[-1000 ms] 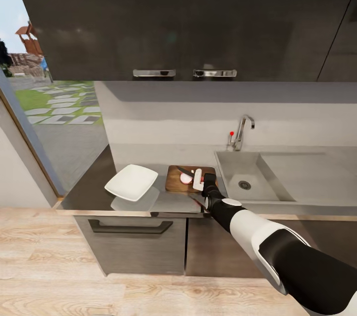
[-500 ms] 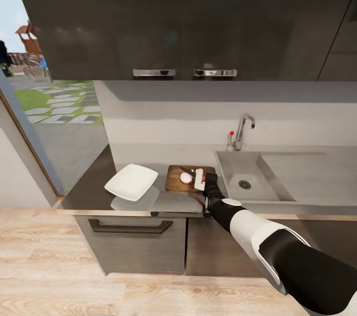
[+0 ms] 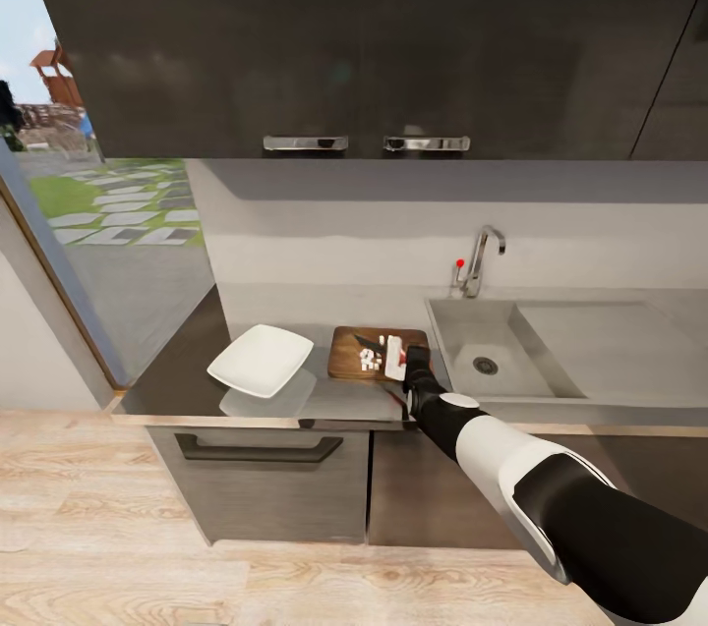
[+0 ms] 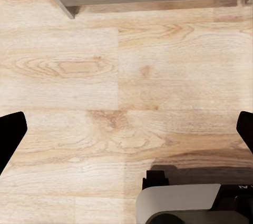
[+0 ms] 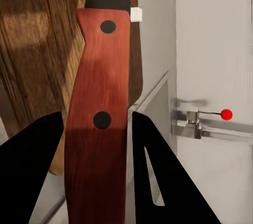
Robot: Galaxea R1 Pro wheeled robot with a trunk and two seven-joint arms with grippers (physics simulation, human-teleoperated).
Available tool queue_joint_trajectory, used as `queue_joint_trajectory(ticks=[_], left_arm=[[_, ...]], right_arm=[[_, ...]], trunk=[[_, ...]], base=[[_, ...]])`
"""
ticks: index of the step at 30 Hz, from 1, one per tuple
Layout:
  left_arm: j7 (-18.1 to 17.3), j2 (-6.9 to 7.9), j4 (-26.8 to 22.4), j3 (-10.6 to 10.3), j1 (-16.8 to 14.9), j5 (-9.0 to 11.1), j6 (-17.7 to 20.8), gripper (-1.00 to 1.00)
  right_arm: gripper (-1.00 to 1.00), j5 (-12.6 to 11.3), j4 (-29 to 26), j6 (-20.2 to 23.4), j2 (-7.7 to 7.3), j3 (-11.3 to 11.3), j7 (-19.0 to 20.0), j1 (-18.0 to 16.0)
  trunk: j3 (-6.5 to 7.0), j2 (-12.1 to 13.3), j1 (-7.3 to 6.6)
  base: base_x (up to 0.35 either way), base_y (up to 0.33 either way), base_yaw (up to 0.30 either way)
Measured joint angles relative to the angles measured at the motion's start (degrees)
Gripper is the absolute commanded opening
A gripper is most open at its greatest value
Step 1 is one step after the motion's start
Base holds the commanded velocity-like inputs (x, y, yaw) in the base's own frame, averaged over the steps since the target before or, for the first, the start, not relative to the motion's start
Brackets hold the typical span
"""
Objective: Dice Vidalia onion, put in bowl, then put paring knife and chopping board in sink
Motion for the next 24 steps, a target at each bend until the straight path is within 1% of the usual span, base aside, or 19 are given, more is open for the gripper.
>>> queue_joint_trajectory(ticks=[4, 5, 6, 7, 8, 9, 10, 11, 12, 13, 14, 15, 17, 18, 19, 20, 22, 23, 24], left_arm=[[0.0, 0.0, 0.0, 0.0, 0.0, 0.0, -0.01, 1.0], [0.0, 0.0, 0.0, 0.01, 0.0, 0.0, 0.0, 1.0], [0.0, 0.0, 0.0, 0.0, 0.0, 0.0, -0.01, 1.0], [0.0, 0.0, 0.0, 0.01, 0.0, 0.0, -0.03, 1.0], [0.0, 0.0, 0.0, 0.0, 0.0, 0.0, -0.01, 1.0], [0.0, 0.0, 0.0, 0.0, 0.0, 0.0, -0.03, 1.0], [0.0, 0.0, 0.0, 0.0, 0.0, 0.0, -0.04, 1.0], [0.0, 0.0, 0.0, 0.0, 0.01, -0.01, -0.03, 1.0], [0.0, 0.0, -0.01, 0.0, 0.01, -0.01, -0.04, 1.0], [0.01, 0.0, -0.01, 0.01, 0.01, -0.01, 0.0, 1.0], [0.09, 0.0, -0.01, 0.01, 0.01, 0.0, 0.01, 1.0], [0.2, 0.01, -0.04, 0.03, 0.01, -0.01, 0.02, 1.0], [0.32, 0.08, -0.07, 0.05, 0.0, 0.0, 0.03, 1.0], [0.36, 0.1, -0.08, 0.03, 0.01, 0.0, 0.07, 1.0], [0.36, 0.12, -0.09, 0.02, 0.01, -0.02, 0.09, 1.0], [0.36, 0.25, -0.08, 0.03, 0.01, -0.02, 0.11, 1.0], [0.3, 1.69, -0.12, 0.06, 0.0, -0.01, 0.07, 1.0], [0.28, 2.12, -0.14, 0.03, 0.0, -0.05, 0.04, 1.0], [0.27, 2.61, -0.16, 0.03, 0.0, -0.06, 0.0, 1.0]], right_arm=[[-1.0, -0.09, -1.98, -2.09, 0.01, -0.41, -0.67, 0.0], [-1.0, -0.28, -4.09, -2.42, 0.01, -0.81, -1.28, -0.01], [-1.0, -0.89, -6.99, -2.57, 0.02, -1.83, -1.84, -0.01], [-1.0, -1.87, -10.16, -2.59, 0.02, -3.58, -2.19, -0.01], [-1.0, -2.73, -13.04, -2.54, 0.02, -5.96, -2.41, 0.0], [-1.0, -3.12, -14.65, -2.53, 0.02, -7.87, -2.55, 0.01], [-1.0, -3.4, -16.69, -2.5, 0.02, -10.81, -2.77, 0.01], [-1.0, -3.4, -18.82, -2.48, -0.35, -13.74, -2.98, 0.01], [-1.0, -3.49, -20.57, -2.38, -0.88, -15.52, -3.04, 0.0], [-1.0, -3.55, -23.36, -1.88, -1.85, -18.13, -2.94, 0.0], [-1.0, -3.67, -25.12, -1.21, -2.51, -20.06, -2.67, 0.0], [-1.0, -3.72, -26.92, 0.25, -3.19, -23.23, -1.45, -0.01], [-1.0, -3.77, -28.17, 2.68, -3.95, -27.78, 2.69, 0.0], [-1.0, -3.66, -28.71, 4.56, -4.77, -30.78, 6.94, 0.0], [-1.0, -3.71, -29.18, 5.69, -5.58, -32.58, 9.73, -0.01], [-1.0, -3.77, -30.31, 7.49, -6.81, -34.69, 13.55, -0.02], [-1.0, -4.05, -32.33, 11.78, -8.32, -38.72, 21.19, 0.0], [-1.0, -4.18, -32.68, 12.91, -8.67, -40.38, 23.23, 0.0], [-1.0, -4.2, -32.97, 14.18, -9.12, -42.74, 25.22, 0.0]], trunk=[[0.0, 0.0, 0.0], [0.01, 0.0, 0.0], [0.01, -0.01, 0.0], [0.01, -0.01, 0.0], [0.01, -0.01, 0.0], [0.01, -0.01, 0.0], [0.01, -0.01, 0.0], [0.01, -0.01, 0.0], [0.01, -0.01, 0.0], [0.01, -0.01, 0.0], [0.0, -0.01, 0.0], [0.0, 0.0, 0.0], [0.0, 0.0, 0.0], [0.0, 0.01, 0.0], [0.0, 0.0, 0.0], [0.0, 0.0, 0.0], [0.0, 0.0, 0.0], [0.0, 0.0, 0.0], [0.0, 0.0, 0.0]], base=[[0.0, 0.0, 0.0], [0.0, 0.0, 0.0], [0.0, 0.0, 0.0], [0.0, 0.0, 0.0], [0.0, 0.0, 0.0], [0.0, 0.0, 0.0], [0.0, 0.0, 0.0], [0.0, 0.0, 0.0], [0.0, 0.0, 0.0], [0.0, 0.0, 0.0], [0.0, 0.0, 0.0], [0.0, 0.0, 0.0], [0.0, 0.0, 0.0], [0.0, 0.0, 0.0], [0.0, 0.0, 0.0], [0.0, 0.0, 0.0], [0.0, 0.0, 0.0], [0.0, 0.0, 0.0], [0.0, 0.0, 0.0]])
